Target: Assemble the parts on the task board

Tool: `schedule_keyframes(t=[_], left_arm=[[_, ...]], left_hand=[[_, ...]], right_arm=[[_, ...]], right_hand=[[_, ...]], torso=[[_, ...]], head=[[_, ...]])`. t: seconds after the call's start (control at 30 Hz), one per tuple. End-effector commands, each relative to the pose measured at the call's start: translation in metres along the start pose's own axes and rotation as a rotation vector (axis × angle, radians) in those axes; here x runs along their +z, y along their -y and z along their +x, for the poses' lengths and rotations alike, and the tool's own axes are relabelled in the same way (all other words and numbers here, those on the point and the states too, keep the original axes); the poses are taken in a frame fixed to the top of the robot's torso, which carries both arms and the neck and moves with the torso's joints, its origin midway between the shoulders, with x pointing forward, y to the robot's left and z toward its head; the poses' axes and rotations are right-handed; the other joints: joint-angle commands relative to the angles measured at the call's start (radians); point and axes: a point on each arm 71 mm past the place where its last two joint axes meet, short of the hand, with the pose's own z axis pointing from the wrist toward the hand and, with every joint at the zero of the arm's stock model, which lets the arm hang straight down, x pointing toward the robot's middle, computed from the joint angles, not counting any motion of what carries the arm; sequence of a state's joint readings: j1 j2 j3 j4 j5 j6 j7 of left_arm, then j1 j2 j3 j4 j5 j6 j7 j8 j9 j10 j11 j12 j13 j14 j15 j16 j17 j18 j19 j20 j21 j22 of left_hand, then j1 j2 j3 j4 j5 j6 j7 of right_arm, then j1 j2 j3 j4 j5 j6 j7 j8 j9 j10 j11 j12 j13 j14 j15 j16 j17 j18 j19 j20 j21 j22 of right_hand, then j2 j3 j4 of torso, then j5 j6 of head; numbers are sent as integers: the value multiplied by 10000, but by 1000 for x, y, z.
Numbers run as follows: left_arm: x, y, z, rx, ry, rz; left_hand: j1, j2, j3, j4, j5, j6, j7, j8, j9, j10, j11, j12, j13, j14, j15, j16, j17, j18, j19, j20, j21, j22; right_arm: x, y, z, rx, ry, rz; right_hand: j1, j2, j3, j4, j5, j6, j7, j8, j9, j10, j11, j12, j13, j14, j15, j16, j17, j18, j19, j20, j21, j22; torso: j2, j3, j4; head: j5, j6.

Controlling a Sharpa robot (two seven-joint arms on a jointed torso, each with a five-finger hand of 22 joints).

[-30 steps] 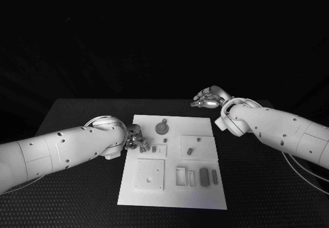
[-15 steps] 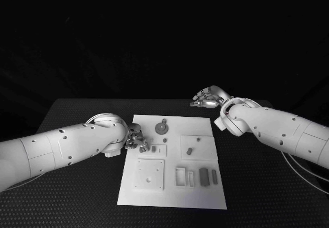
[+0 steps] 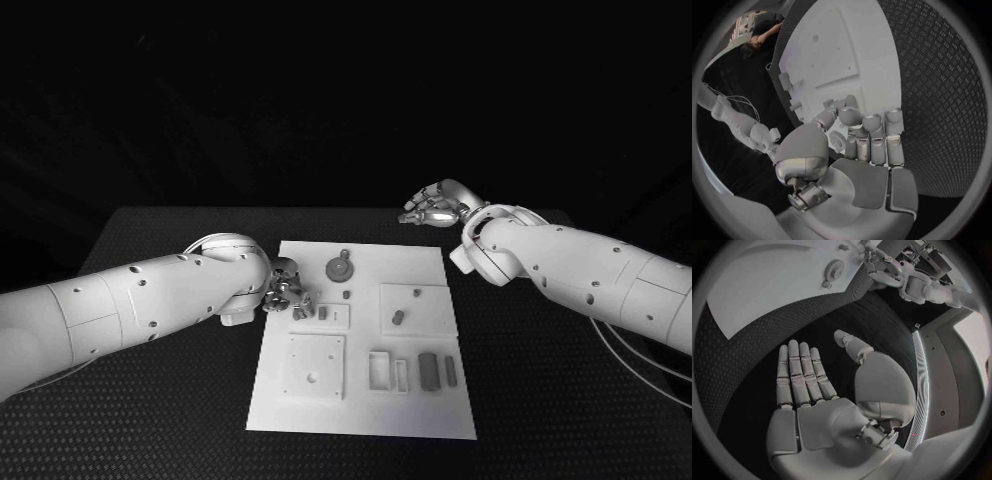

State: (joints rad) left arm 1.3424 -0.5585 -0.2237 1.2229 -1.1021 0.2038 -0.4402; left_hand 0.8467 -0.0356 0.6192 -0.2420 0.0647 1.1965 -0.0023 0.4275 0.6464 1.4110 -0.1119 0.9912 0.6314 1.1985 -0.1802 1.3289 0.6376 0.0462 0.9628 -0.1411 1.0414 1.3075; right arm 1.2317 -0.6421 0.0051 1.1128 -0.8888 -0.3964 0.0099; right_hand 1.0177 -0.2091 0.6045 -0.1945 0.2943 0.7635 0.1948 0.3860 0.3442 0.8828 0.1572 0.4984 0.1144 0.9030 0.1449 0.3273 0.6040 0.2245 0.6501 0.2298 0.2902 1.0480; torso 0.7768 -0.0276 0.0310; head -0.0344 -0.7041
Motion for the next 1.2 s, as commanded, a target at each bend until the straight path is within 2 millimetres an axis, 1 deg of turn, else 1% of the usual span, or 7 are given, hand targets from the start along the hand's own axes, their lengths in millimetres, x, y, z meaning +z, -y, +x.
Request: schedule_keyframes(t=[0.03, 0.37, 0.5, 0.63, 0.8, 1.2], left_arm=[[5, -7, 12, 360, -689, -390], [5, -10, 9, 455, -739, -513], [5, -10, 10, 500, -838, -520], [5, -12, 10, 488, -830, -559], [5, -13, 10, 484, -822, -577], [6, -8, 10, 510, -796, -466]], left_hand=[[220, 90, 52, -26, -49, -51, 3, -53, 2, -53, 4, 67, -19, -54, -15, 41, -14, 59, -86, -1242, 20, 166], [295, 106, 62, -32, -59, -49, 2, -52, 2, -52, 3, 69, -26, -57, -5, 48, -18, 57, -92, -1239, 22, 168], [316, 105, 61, -36, -59, -47, 2, -50, 3, -51, 2, 70, -28, -57, -1, 52, -19, 56, -94, -1238, 23, 168], [336, 106, 62, -41, -57, -46, 1, -49, 3, -51, 1, 71, -30, -56, 2, 55, -19, 55, -96, -1237, 23, 169], [353, 108, 62, -45, -54, -45, 0, -49, 3, -50, 0, 72, -32, -56, 5, 57, -20, 54, -98, -1237, 24, 169], [330, 90, 20, 4, -71, -47, 6, -50, 2, -50, 6, 74, -39, -60, 15, 62, -26, 43, -99, -1226, 25, 168]], right_arm=[[0, -1, 1, -3, -134, -111], [0, -1, 1, -5, -129, -113], [0, 0, 1, -7, -128, -106], [0, 0, 1, -7, -124, -109], [0, 0, 1, -7, -121, -108], [0, -1, 1, -4, -128, -116]], right_hand=[[42, -43, -43, 7, 64, -75, 110, 66, -12, -34, 50, -57, -12, -71, -9, -46, -15, 56, -57, 10, -60, 11], [41, -43, -45, 9, 67, -77, 110, 67, -15, -35, 51, -56, -18, -74, -8, -46, -16, 56, -58, 11, -65, 15], [41, -43, -46, 10, 68, -77, 110, 68, -16, -35, 51, -56, -21, -75, -7, -46, -17, 57, -59, 11, -67, 18], [41, -43, -47, 10, 68, -78, 110, 69, -17, -35, 51, -55, -24, -76, -7, -45, -17, 57, -59, 11, -68, 19], [41, -43, -48, 10, 69, -78, 110, 70, -18, -35, 51, -55, -27, -77, -7, -45, -18, 58, -59, 12, -70, 21], [41, -44, -51, 12, 70, -80, 111, 71, -21, -36, 52, -54, -35, -78, -6, -43, -19, 59, -60, 13, -76, 27]], torso=[[-3, 4, 3], [-8, 5, 17], [-13, 1, 24], [-8, -2, 30], [-13, -1, 24], [-7, 2, 16]], head=[[-15, -11], [-27, -29], [-36, -57], [-37, -59], [-29, -53], [-29, -64]])
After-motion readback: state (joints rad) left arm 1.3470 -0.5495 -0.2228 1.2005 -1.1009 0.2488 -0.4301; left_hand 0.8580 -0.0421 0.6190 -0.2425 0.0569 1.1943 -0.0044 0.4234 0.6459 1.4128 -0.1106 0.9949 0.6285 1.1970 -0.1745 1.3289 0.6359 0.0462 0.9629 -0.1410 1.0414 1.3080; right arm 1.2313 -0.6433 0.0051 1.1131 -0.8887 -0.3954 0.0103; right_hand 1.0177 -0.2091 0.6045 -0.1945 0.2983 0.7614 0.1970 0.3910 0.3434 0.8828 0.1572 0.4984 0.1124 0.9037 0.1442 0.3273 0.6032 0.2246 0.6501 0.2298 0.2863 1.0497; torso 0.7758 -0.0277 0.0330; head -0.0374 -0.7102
